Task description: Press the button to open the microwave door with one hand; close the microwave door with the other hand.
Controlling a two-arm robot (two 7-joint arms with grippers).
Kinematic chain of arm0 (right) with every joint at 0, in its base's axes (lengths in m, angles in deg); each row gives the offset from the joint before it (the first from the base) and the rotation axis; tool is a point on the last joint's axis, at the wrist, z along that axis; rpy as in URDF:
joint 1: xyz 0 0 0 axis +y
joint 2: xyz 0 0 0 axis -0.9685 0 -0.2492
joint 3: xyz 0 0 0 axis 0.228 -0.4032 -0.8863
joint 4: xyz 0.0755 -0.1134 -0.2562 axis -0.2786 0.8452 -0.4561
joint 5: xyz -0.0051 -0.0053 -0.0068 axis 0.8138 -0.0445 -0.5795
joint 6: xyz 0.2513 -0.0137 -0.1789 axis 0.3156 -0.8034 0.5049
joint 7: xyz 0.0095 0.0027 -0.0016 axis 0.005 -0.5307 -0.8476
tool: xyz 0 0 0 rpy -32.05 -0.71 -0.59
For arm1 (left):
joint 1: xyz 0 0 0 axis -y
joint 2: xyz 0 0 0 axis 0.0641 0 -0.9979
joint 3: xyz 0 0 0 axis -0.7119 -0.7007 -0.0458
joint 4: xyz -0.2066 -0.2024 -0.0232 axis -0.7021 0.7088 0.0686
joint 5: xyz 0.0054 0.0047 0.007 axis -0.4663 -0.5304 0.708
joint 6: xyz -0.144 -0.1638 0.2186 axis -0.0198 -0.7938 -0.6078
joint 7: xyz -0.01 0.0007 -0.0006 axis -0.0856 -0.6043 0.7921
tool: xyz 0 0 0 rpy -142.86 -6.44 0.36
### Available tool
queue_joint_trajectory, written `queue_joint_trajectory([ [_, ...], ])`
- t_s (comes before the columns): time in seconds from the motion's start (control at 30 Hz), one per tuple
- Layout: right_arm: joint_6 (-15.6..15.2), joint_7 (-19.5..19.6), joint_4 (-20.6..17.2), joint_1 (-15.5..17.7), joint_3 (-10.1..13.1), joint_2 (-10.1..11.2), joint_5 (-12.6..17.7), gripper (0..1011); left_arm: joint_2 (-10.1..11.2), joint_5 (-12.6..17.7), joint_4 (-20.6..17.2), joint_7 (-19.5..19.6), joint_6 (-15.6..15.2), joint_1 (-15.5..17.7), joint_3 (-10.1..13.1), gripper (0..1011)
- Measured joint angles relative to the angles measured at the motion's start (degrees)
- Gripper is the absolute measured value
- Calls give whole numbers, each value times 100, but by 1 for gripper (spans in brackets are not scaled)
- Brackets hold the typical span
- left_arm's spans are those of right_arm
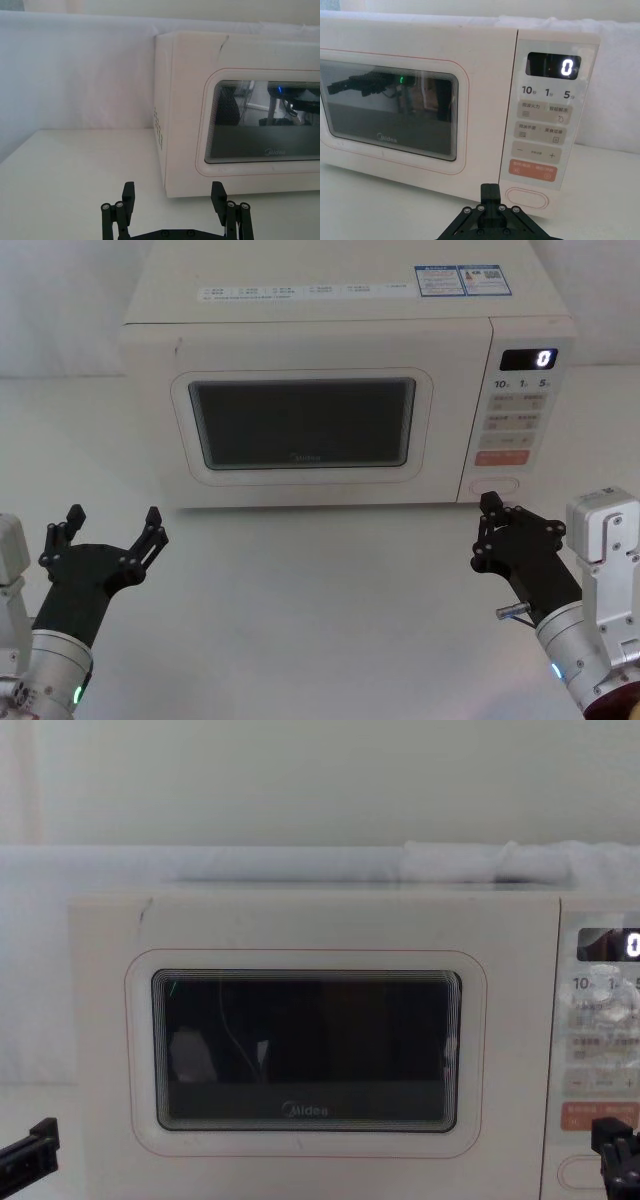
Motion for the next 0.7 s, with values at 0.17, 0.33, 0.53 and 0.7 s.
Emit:
queue_joint_trajectory([
  [0.17,0,0,0,0,0,0,0,0,0,0,0,0,0,0,0,1001],
  [0.33,0,0,0,0,0,0,0,0,0,0,0,0,0,0,0,1001],
  [0.53,-44,-89,80,-121,60,-74,-40,0,0,0,0,0,0,0,0,1001],
  [0.7,-113,-207,138,-237,152,-116,-83,0,0,0,0,0,0,0,0,1001],
])
